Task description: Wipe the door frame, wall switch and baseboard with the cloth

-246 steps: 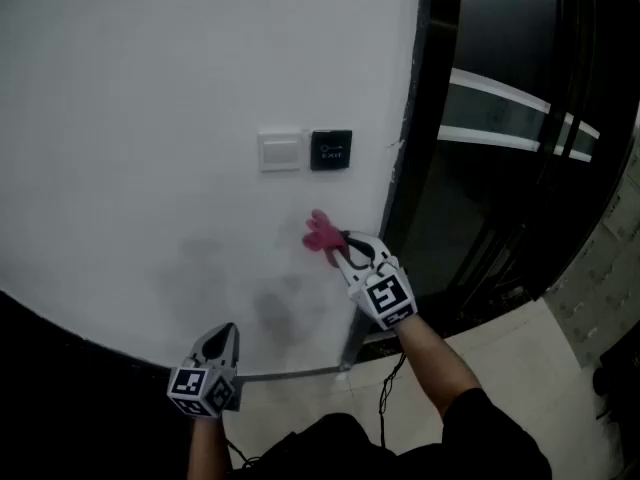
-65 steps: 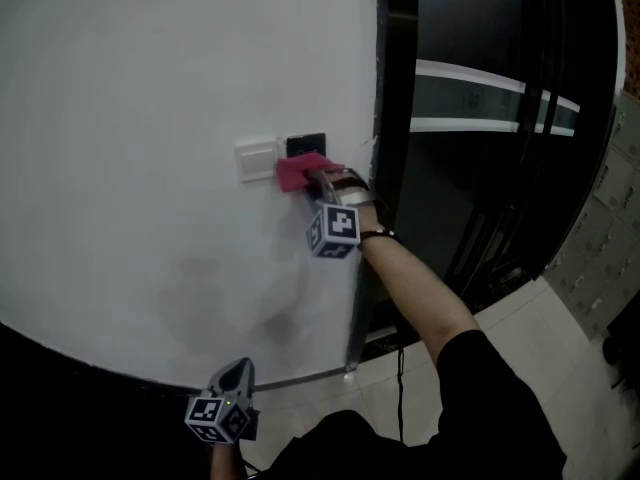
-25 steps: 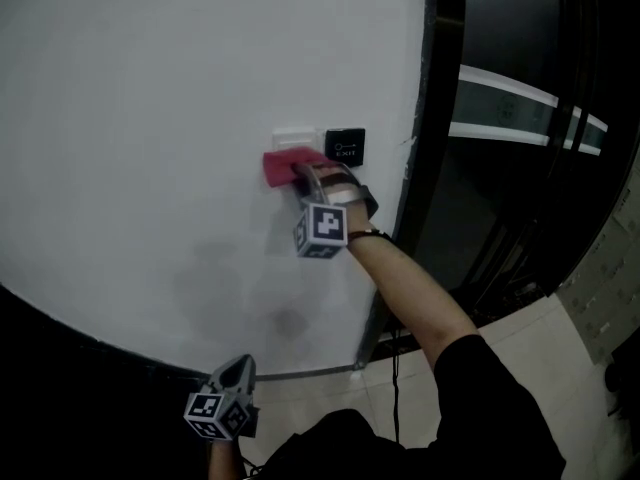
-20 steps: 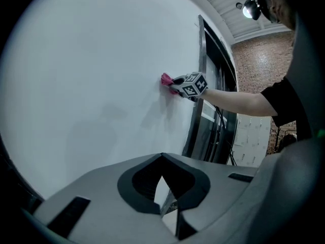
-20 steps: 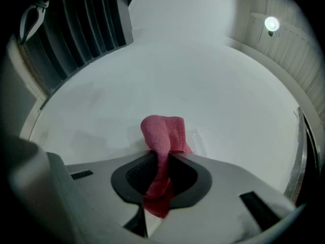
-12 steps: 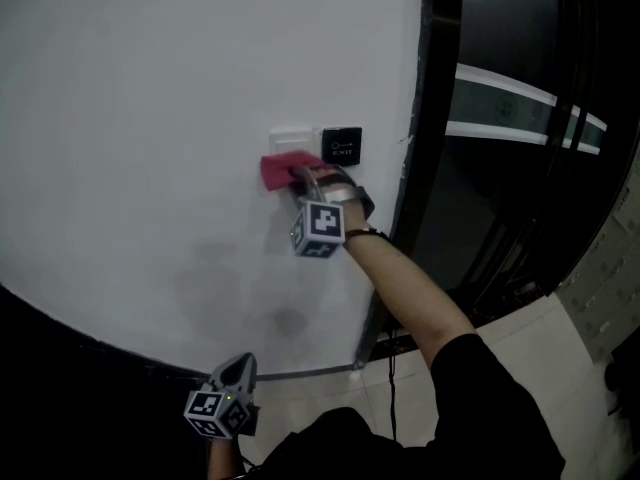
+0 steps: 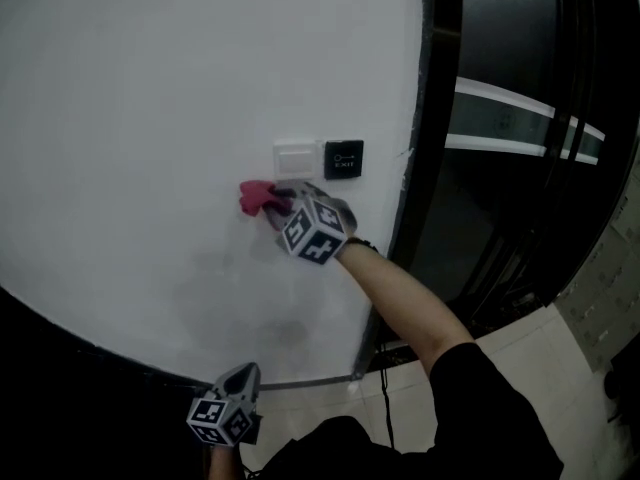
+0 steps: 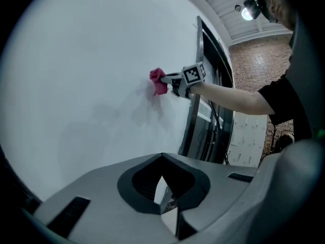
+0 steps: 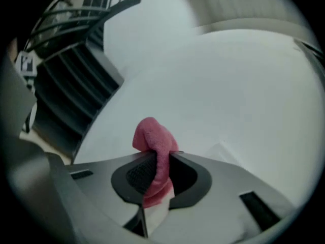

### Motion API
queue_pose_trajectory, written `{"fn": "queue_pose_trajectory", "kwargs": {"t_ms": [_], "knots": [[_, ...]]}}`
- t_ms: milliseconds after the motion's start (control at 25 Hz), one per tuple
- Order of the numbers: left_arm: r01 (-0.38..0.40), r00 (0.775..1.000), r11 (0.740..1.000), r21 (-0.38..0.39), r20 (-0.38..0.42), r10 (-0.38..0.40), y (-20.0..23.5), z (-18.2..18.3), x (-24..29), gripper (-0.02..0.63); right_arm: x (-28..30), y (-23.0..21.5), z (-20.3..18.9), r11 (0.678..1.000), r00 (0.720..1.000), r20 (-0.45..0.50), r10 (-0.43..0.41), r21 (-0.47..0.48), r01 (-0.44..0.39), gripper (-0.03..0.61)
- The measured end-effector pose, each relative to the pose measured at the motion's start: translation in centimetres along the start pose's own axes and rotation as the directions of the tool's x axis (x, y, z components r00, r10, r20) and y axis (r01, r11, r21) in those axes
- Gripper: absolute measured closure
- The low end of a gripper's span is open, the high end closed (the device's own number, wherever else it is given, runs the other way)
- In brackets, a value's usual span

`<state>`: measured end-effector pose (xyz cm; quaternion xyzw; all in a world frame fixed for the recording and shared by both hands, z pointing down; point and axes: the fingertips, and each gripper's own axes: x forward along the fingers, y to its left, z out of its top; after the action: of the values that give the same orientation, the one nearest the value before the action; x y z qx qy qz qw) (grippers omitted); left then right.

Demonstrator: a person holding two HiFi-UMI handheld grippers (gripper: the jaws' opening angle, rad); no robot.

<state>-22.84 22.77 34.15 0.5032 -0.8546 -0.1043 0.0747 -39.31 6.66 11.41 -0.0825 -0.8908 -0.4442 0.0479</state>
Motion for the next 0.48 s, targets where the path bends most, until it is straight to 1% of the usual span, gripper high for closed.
{"fn": "queue_pose_trajectory", "kwargs": {"t_ms": [40, 80, 160, 200, 240, 280, 360, 400, 480], "knots": [[-0.001, 1.000, 1.000, 0.002, -0.003, 0.002, 0.1, 0.0, 0.0, 0.614, 0.0, -0.5, 1.2, 0.994, 0.998, 0.060, -0.004, 0.108, -0.002, 0.515], [-0.002, 1.000, 1.000, 0.003, -0.003, 0.002, 0.1, 0.0, -0.2, 0.614, -0.1, -1.5, 2.2, 0.978, 0.994, 0.105, -0.026, 0.210, 0.003, 0.516], [-0.008, 1.000, 1.000, 0.002, 0.002, 0.008, 0.3, 0.1, -0.4, 0.614, -0.5, -4.2, 2.9, 0.924, 0.984, 0.149, -0.095, 0.381, 0.032, 0.517], [-0.012, 1.000, 1.000, 0.000, 0.003, 0.012, 0.4, 0.1, -0.5, 0.614, -0.6, -5.5, 2.5, 0.898, 0.980, 0.145, -0.134, 0.436, 0.059, 0.517], [-0.015, 1.000, 1.000, -0.002, 0.003, 0.015, 0.5, 0.1, -0.5, 0.614, -0.7, -6.5, 1.8, 0.879, 0.977, 0.126, -0.174, 0.468, 0.096, 0.517], [-0.015, 1.000, 1.000, -0.003, 0.002, 0.015, 0.5, 0.1, -0.4, 0.614, -0.9, -7.4, 0.9, 0.866, 0.971, 0.103, -0.214, 0.480, 0.140, 0.517], [-0.008, 1.000, 1.000, -0.003, -0.001, 0.008, 0.4, 0.1, -0.1, 0.614, -1.3, -8.7, -0.5, 0.850, 0.958, 0.071, -0.278, 0.483, 0.210, 0.517], [-0.005, 1.000, 1.000, -0.002, -0.001, 0.005, 0.3, 0.1, 0.0, 0.614, -1.5, -9.2, -1.0, 0.841, 0.953, 0.066, -0.297, 0.490, 0.228, 0.517], [-0.003, 1.000, 1.000, -0.001, -0.001, 0.003, 0.1, 0.1, 0.0, 0.614, -2.1, -9.7, -1.8, 0.817, 0.946, 0.065, -0.317, 0.526, 0.237, 0.517]]}}
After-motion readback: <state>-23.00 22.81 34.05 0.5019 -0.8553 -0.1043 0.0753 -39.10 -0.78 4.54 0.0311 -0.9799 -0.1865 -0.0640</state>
